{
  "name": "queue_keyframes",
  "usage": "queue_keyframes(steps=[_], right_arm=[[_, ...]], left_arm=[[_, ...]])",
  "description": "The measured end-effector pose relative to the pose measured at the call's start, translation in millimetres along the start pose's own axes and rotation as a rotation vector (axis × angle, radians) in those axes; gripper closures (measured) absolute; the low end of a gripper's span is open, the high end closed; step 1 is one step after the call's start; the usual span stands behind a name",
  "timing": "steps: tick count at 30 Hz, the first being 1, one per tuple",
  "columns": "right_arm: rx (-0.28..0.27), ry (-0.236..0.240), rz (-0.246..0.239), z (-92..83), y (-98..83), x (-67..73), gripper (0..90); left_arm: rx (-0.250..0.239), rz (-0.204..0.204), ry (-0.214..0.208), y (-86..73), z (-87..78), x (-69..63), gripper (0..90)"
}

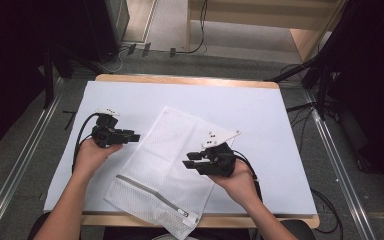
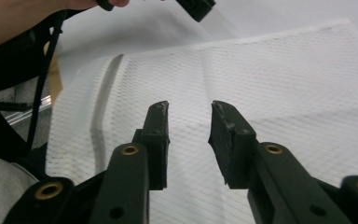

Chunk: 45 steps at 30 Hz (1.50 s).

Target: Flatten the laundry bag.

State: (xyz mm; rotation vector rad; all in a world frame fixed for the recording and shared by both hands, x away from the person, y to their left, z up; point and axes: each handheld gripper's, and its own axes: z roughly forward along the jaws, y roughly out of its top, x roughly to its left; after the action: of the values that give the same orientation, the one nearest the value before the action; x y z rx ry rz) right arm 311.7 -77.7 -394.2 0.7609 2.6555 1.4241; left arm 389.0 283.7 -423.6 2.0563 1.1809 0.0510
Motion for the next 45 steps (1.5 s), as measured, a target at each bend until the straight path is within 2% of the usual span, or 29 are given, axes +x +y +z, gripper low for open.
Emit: queue_keyframes(steps=[1, 3, 4, 9, 10, 12, 14, 15, 17, 21, 22, 28, 31, 32, 33, 37, 39, 40, 41, 43, 45], right_arm=[[-0.004, -0.016, 0.007, -3.4, -6.2, -7.7, 66.2], [-0.002, -0.022, 0.017, -5.2, -9.6, -10.8, 65.5], [0.001, -0.046, 0.017, -8.2, -17.7, -17.9, 64.2], [0.033, -0.105, 0.060, -9.2, -36.5, -37.7, 60.5], [0.033, -0.105, 0.060, -9.2, -36.5, -37.7, 60.5], [0.055, -0.148, 0.092, -10.9, -45.8, -49.5, 58.5], [0.051, -0.182, 0.117, -14.3, -52.6, -57.7, 57.1], [0.051, -0.182, 0.117, -14.3, -52.6, -57.7, 57.1], [0.049, -0.213, 0.145, -18.4, -58.6, -65.8, 54.1], [0.061, -0.271, 0.196, -26.1, -69.6, -79.9, 51.8], [0.058, -0.288, 0.219, -28.3, -73.3, -84.6, 49.8], [0.093, -0.298, 0.256, -20.9, -80.7, -92.6, 46.7], [0.127, -0.292, 0.244, -9.9, -81.8, -92.5, 45.4], [0.118, -0.299, 0.223, -8.2, -81.4, -91.2, 45.8], [0.122, -0.303, 0.225, -6.2, -80.4, -89.6, 45.6], [0.114, -0.330, 0.185, 1.1, -77.5, -87.1, 50.1], [0.114, -0.347, 0.169, 4.3, -76.1, -86.0, 53.5], [0.110, -0.355, 0.165, 5.2, -75.6, -85.7, 56.0], [0.110, -0.355, 0.165, 5.2, -75.6, -85.7, 56.0], [0.102, -0.364, 0.167, 8.8, -73.6, -85.3, 65.4], [0.110, -0.375, 0.161, 9.8, -72.4, -85.2, 68.2]], left_arm=[[0.009, -0.005, -0.006, -0.1, 3.5, 0.4, 57.9], [0.015, 0.000, -0.006, -0.2, 5.3, 1.0, 57.6], [0.018, 0.000, -0.007, -0.2, 7.4, 1.5, 57.0], [0.030, 0.001, -0.004, 0.9, 15.5, 6.3, 55.3], [0.026, 0.002, -0.006, 0.9, 16.4, 7.3, 55.3], [0.029, 0.002, 0.002, 0.7, 20.1, 9.4, 54.7], [0.028, 0.002, 0.001, 0.6, 22.4, 10.8, 54.5], [0.028, 0.002, 0.001, 0.6, 22.4, 10.8, 54.4], [0.030, 0.002, 0.001, 0.7, 24.6, 11.5, 54.4], [0.038, 0.018, 0.006, 0.8, 29.7, 10.1, 54.0], [0.042, 0.033, 0.008, 1.0, 32.2, 8.4, 53.4], [0.051, 0.063, 0.006, 0.9, 39.6, 4.2, 53.1], [0.044, 0.058, 0.005, 1.0, 40.6, 4.3, 53.4], [0.043, 0.056, 0.004, 1.0, 40.8, 4.6, 53.8], [0.042, 0.055, 0.005, 1.0, 41.1, 4.4, 54.0], [0.051, 0.068, -0.002, 2.0, 45.5, -1.4, 57.9], [0.052, 0.069, -0.003, 2.4, 46.5, -2.7, 59.2], [0.055, 0.052, -0.012, 3.1, 47.6, -3.8, 59.6], [0.055, 0.052, -0.012, 3.1, 47.6, -3.8, 61.0], [0.064, 0.027, -0.033, 3.8, 49.7, -4.8, 65.1], [0.067, 0.042, -0.023, 4.0, 50.1, -5.6, 67.6]])
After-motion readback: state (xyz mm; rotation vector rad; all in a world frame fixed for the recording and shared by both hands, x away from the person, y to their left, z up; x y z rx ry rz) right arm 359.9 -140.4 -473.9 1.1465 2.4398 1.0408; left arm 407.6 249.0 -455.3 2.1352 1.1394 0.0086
